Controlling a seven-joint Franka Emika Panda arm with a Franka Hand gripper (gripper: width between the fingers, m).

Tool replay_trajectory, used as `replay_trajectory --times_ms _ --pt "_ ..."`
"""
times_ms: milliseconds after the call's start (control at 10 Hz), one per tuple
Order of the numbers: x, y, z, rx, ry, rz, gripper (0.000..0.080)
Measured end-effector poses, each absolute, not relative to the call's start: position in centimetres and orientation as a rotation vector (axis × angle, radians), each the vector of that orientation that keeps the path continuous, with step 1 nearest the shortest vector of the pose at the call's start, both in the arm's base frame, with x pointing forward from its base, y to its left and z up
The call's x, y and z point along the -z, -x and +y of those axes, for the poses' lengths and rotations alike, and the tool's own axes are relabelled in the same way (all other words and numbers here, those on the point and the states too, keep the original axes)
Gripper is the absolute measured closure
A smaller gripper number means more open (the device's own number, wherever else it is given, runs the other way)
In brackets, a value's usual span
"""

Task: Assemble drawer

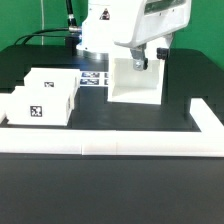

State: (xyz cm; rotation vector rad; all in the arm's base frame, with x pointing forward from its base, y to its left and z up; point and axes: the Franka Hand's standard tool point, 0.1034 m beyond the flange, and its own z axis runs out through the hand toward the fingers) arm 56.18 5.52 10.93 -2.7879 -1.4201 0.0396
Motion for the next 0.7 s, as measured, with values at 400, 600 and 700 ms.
replay_trajectory --times_ms 400,600,700 --pt "-10.92 -56.18 5.52 -0.040 2.788 -1.420 0.0150" --pt "-10.90 -56.17 5.52 -0.040 2.788 -1.420 0.0150" --pt "-10.89 -56.17 5.52 -0.040 2.788 -1.420 0.0150"
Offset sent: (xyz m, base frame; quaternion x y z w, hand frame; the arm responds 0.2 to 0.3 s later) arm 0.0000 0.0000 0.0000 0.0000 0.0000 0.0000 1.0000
